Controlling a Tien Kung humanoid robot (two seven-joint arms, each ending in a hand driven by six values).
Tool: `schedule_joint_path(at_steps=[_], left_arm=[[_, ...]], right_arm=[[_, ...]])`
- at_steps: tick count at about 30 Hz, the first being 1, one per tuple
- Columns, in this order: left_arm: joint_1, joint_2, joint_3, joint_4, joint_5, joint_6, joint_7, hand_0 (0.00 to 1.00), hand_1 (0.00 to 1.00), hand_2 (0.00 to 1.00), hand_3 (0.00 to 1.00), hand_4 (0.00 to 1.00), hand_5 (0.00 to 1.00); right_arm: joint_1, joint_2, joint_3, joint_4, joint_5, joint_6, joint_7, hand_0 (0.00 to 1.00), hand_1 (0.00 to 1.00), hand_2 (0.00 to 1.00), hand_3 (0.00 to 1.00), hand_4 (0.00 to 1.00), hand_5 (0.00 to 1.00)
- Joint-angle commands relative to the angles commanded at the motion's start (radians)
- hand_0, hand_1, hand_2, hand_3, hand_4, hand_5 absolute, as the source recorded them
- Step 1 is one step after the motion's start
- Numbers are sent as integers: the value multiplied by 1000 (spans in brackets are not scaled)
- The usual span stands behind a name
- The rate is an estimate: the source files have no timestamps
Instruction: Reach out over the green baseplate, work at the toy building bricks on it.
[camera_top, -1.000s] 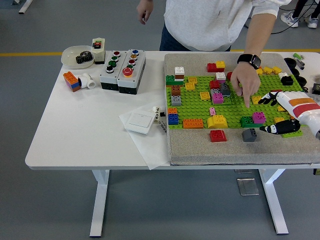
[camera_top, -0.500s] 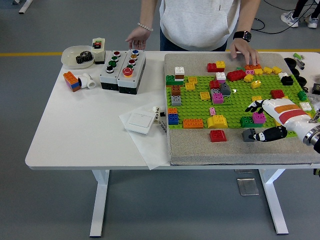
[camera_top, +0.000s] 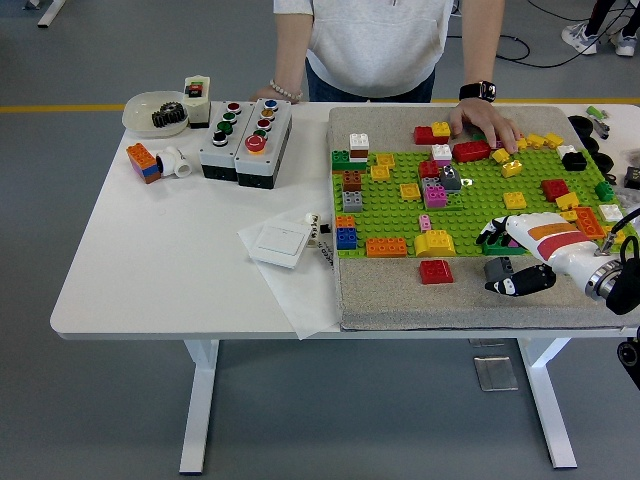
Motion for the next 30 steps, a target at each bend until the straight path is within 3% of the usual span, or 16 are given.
schedule_joint_path(at_steps=[30], left_arm=[[-2,1,-2,-3,8,4,4,818,816,826,671,681,655]], right_arm=[[47,34,-13,-161,0,-47,10,474,530,580,588,843,155]])
